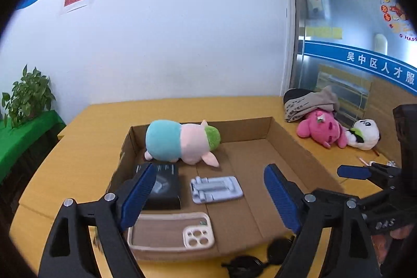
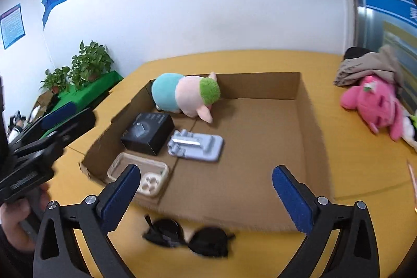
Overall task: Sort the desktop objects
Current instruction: 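Open the left gripper to release the phone stand in the box, then withdraw the left tool and move it to the black sunglasses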
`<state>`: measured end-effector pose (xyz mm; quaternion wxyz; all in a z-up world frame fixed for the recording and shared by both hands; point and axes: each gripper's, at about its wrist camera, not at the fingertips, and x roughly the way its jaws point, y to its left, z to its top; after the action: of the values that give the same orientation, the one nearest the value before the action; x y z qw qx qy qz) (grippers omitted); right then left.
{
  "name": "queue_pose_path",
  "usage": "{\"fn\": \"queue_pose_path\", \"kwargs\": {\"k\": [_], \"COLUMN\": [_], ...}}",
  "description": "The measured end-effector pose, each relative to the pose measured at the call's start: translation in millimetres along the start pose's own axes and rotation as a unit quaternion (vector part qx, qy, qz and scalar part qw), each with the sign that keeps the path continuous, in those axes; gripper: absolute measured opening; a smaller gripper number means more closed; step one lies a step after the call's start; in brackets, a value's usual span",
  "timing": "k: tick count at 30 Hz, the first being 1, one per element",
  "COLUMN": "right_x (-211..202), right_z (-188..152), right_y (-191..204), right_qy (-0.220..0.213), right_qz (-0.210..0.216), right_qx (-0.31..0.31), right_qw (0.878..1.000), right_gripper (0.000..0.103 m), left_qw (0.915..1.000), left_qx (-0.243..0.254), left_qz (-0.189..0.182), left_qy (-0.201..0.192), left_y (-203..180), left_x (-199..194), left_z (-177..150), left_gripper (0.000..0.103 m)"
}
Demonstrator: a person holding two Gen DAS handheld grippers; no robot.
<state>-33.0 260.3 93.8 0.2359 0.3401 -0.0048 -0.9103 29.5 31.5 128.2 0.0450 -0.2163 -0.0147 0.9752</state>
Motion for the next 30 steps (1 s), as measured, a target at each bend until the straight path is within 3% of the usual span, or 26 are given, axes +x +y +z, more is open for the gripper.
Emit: {"fn": "queue_pose_path", "kwargs": {"k": [1, 2, 3, 4, 6, 7, 8, 10, 11, 12, 13, 17, 21, 30], "right_x": [-6.9, -12.1, -17.8, -25.9, -31.0, -35.5, -39.9, -47.9, -52.3, -54.4, -58.0, -66.7, -64.3, -18.4], "right_z": [-5.1, -8.8, -12.2, -16.2, -21.0, -23.3, -25.9, -30.6, -33.5, -34.5, -36.5, -39.4, -44.9, -68.8], "right_y": [-0.7, -0.9, -0.9, -0.2, 5.1, 5.8, 7.5, 9.4, 9.4, 9.6, 9.7, 14.0, 11.7, -0.4], "right_qy": [0.001, 0.001, 0.0, -0.005, -0.003, 0.0, -0.001, -0.002, -0.001, -0.003, -0.01, -0.024, -0.014, 0.06], "right_qz": [-0.006, -0.01, -0.014, -0.013, -0.012, -0.02, -0.026, -0.024, -0.025, -0.027, -0.028, -0.024, -0.02, 0.016], "right_qx": [0.001, 0.003, 0.003, 0.001, -0.004, -0.006, -0.008, -0.006, -0.001, 0.002, 0.008, 0.002, 0.002, 0.01], "right_qw": [1.0, 1.0, 1.0, 1.0, 1.0, 1.0, 1.0, 1.0, 1.0, 1.0, 1.0, 0.999, 1.0, 0.998], "right_gripper": [0.103, 0.102, 0.097, 0.088, 0.017, 0.014, 0.014, 0.021, 0.051, 0.091, 0.102, 0.103, 0.103, 0.103], "left_qw": [1.0, 0.9999, 0.9997, 0.9989, 0.9984, 0.9984, 0.9981, 0.9979, 0.9985, 0.9988, 0.9992, 0.9994, 0.9978, 0.9926], "left_qx": [-0.005, -0.012, -0.023, -0.039, -0.046, -0.043, -0.044, -0.043, -0.039, -0.036, -0.028, -0.013, -0.035, -0.071], "left_qz": [-0.004, -0.009, -0.013, -0.02, -0.029, -0.033, -0.04, -0.047, -0.038, -0.032, -0.028, -0.033, -0.052, -0.047], "left_qy": [-0.006, -0.008, 0.003, 0.014, 0.019, 0.018, 0.017, 0.013, 0.008, -0.001, -0.01, 0.0, 0.023, 0.087], "left_y": [-4.0, -5.8, -4.1, -1.6, -0.8, -3.0, -3.9, -7.0, -9.3, -10.0, -12.4, -17.7, -11.5, 3.6], "left_x": [-7.8, -13.7, -16.6, -19.3, -23.8, -28.2, -31.9, -43.1, -47.5, -51.5, -57.6, -61.0, -56.6, -34.2], "left_z": [-2.2, -5.2, -7.1, -9.8, -14.2, -16.0, -16.8, -18.5, -19.0, -19.8, -20.4, -27.3, -42.7, -84.4], "left_gripper": [0.069, 0.018, 0.007, 0.006, 0.006, 0.007, 0.015, 0.059, 0.087, 0.087, 0.087, 0.087, 0.087, 0.087]}}
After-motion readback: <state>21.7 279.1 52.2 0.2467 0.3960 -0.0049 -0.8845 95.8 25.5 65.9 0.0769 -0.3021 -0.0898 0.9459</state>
